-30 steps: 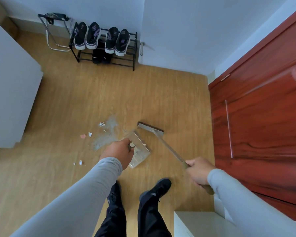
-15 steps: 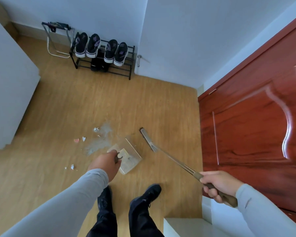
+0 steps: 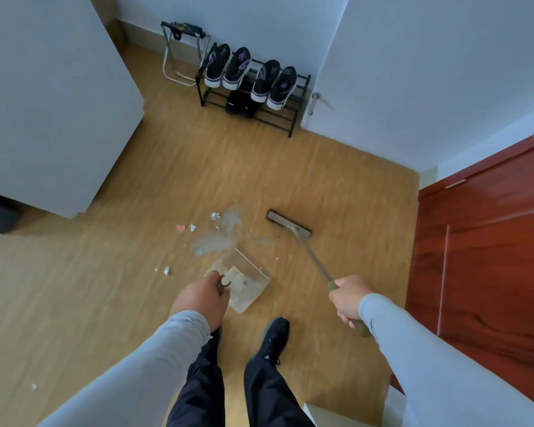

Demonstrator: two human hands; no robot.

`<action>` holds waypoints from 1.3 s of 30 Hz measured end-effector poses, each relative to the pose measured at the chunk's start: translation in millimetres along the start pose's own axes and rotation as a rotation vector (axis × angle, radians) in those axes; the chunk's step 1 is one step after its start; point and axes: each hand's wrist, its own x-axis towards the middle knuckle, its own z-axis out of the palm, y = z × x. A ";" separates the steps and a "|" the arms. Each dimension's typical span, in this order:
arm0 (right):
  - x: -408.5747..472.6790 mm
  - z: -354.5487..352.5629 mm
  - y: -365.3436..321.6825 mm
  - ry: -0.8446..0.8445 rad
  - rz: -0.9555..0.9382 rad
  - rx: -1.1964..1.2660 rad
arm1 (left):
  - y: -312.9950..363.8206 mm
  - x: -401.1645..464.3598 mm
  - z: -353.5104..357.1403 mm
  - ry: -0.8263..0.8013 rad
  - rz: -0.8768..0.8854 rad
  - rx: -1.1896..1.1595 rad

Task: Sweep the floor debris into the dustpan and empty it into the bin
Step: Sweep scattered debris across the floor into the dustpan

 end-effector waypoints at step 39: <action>-70.1 4.7 31.9 0.010 0.032 0.086 | -56.5 -42.7 0.7 -0.001 0.045 0.026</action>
